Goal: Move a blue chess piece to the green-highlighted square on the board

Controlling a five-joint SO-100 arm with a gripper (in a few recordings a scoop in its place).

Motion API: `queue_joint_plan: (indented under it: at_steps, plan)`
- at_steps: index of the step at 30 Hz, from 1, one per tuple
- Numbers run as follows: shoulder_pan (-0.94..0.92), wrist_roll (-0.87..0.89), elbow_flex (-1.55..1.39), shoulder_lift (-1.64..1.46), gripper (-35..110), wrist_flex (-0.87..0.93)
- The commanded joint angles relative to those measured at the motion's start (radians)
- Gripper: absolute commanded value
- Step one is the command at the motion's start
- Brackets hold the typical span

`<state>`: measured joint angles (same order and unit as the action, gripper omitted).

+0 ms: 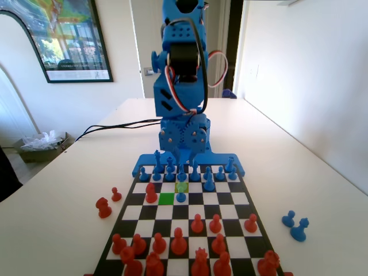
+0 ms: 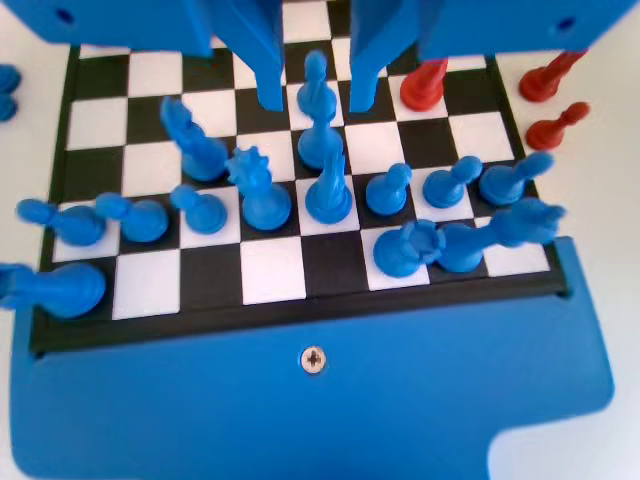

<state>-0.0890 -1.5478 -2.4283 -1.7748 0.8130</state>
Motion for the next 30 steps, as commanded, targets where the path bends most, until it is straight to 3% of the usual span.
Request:
queue_joint_plan:
  at_steps: [1, 30]
  plan:
    - [-0.006, -0.021, 0.044, -0.002, 10, -0.012]
    - [-0.037, -0.055, 0.058, 0.112, 10, -0.130]
